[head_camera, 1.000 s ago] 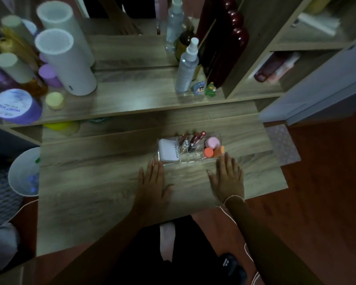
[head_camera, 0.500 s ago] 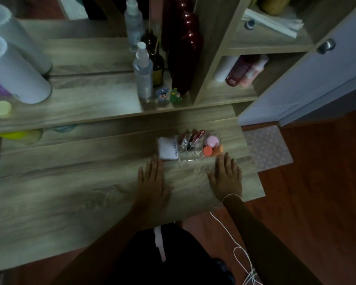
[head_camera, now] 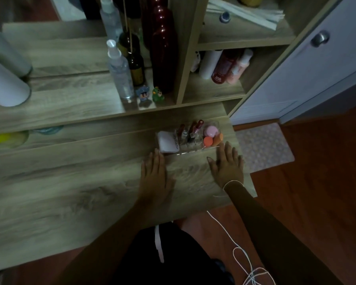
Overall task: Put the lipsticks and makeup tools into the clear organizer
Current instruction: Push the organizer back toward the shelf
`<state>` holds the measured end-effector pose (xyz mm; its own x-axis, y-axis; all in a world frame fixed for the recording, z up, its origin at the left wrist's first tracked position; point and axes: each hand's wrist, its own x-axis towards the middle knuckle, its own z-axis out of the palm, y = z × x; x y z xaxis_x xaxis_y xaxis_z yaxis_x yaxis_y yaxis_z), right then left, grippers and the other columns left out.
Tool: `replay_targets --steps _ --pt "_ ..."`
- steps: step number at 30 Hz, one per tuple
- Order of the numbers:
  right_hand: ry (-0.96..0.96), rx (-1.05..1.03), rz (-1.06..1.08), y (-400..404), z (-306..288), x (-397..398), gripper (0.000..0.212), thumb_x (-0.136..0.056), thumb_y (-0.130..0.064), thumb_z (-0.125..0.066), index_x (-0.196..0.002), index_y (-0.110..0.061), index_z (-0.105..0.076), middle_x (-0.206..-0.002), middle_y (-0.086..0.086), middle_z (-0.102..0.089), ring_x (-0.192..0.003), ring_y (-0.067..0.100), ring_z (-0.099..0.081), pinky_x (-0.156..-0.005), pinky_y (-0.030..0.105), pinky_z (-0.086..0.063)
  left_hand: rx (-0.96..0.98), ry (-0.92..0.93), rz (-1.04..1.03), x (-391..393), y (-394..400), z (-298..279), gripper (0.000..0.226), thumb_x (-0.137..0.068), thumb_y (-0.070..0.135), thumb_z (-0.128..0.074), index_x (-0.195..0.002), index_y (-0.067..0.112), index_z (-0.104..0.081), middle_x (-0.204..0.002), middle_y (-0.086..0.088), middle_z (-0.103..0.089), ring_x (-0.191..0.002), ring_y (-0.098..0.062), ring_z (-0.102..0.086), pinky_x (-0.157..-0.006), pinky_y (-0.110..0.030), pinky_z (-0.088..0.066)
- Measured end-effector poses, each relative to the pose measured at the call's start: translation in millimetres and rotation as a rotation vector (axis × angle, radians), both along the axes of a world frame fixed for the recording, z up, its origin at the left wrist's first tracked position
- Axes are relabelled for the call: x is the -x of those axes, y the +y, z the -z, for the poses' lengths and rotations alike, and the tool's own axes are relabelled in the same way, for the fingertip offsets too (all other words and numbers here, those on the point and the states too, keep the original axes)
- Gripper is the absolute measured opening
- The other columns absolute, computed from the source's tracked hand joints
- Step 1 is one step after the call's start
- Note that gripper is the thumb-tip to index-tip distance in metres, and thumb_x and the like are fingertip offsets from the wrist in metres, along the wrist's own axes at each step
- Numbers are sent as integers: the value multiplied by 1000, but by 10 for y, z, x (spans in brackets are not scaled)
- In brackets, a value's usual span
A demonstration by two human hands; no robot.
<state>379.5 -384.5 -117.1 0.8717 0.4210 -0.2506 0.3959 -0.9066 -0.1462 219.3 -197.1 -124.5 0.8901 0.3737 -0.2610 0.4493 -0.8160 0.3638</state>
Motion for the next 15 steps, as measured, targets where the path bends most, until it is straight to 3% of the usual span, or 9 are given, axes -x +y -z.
replay_targets --steps 15 --pt "23 -7 -41 63 13 -265 71 -94 -59 -22 -149 -24 4 -160 12 -2 -145 35 -2 -116 57 -10 -20 2 -25 -203 5 -41 81 -93 53 -36 -147 4 -2 -158 -18 -1 -145 -31 3 -116 -47 4"
